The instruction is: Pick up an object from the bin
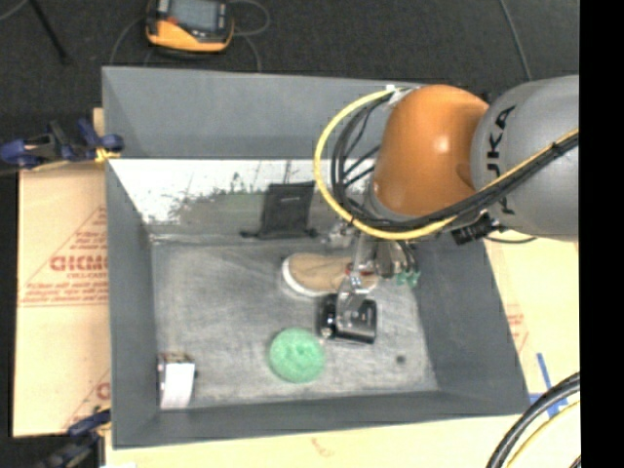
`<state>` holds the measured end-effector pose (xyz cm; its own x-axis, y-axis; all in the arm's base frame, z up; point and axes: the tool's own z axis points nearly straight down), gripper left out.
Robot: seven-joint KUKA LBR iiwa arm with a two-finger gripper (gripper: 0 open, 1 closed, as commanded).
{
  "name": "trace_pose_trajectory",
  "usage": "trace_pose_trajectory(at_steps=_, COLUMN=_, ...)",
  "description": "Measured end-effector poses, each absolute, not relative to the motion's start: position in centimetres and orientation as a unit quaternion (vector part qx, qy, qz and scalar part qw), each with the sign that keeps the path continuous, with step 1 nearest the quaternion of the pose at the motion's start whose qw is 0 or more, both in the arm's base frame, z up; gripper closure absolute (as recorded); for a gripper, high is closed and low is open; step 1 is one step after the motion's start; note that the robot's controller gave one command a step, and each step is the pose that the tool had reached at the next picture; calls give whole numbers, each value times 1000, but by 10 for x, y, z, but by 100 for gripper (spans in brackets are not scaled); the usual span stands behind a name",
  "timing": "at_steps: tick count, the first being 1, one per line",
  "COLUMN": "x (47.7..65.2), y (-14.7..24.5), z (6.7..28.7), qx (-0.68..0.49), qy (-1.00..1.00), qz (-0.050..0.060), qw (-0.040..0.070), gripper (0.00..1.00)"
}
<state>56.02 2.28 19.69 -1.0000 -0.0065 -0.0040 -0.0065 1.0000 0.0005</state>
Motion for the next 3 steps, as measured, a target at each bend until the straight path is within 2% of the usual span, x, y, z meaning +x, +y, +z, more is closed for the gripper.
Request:
trace_pose_trajectory(at_steps=1, x=588, y=2, z=130, qx=19, qy=1000, qz=0, qw=5, gripper=0)
trace_pose_trajectory(at_steps=2, x=612, y=-11, z=81, qx=112, qy=994, qz=4, qw=1, gripper=0)
trace_pose_trajectory(at_steps=3, x=612, y=-11, z=84, qx=112, qy=994, qz=3, qw=5, gripper=0)
